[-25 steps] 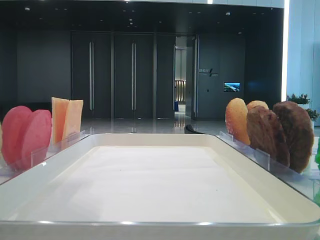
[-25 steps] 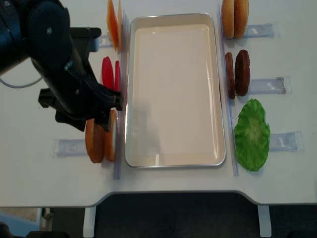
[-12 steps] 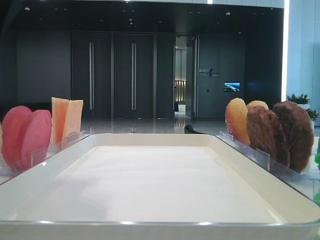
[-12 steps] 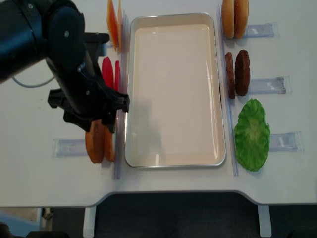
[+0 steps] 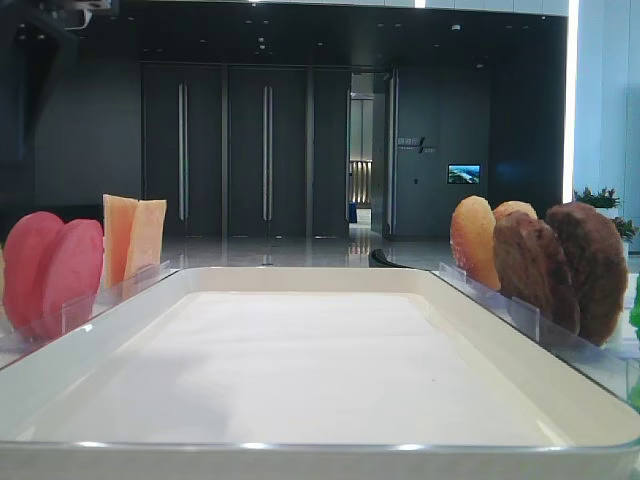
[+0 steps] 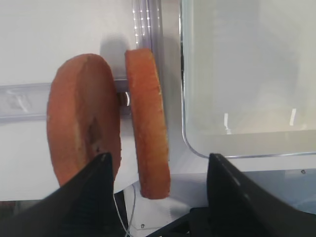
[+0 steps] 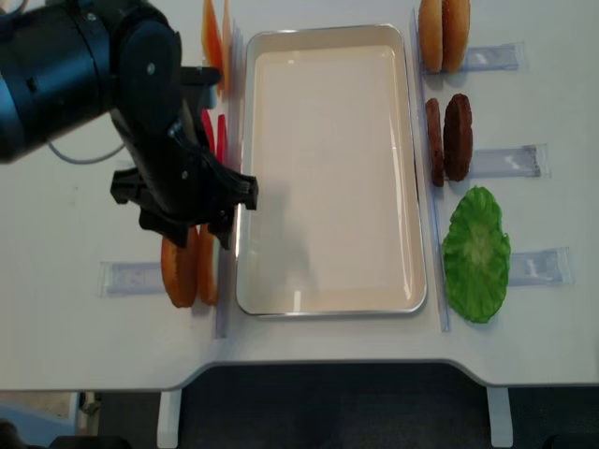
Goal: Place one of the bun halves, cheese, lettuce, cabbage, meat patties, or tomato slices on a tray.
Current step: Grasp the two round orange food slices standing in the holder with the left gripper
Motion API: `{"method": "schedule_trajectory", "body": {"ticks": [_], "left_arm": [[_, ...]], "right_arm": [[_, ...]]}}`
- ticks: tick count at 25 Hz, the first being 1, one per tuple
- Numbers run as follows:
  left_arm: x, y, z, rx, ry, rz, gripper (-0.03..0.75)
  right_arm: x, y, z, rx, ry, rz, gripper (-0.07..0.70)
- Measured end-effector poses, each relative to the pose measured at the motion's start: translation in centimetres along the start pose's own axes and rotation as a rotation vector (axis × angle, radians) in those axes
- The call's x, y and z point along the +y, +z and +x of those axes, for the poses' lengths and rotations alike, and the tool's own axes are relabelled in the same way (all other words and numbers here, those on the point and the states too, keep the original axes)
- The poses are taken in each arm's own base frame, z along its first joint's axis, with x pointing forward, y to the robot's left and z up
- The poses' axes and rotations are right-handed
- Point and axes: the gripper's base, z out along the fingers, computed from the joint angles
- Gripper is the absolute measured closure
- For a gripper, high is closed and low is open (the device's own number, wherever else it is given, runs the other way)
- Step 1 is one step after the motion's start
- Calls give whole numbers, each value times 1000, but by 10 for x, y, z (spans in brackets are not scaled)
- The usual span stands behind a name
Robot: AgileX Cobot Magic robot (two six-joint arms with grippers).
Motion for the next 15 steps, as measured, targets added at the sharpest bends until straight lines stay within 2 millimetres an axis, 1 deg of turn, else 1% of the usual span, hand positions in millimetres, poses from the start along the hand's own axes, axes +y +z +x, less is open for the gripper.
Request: {"method": "schedule_trajectory", "body": {"ticks": [9,15], "left_arm": [[-4,10,-2,34,-5,-6,253],[-4,12,-3,38,-1,-10,253]], "right_arm": [[0,0,0,0,0,0,84],[0,0,0,0,0,0,84]]}}
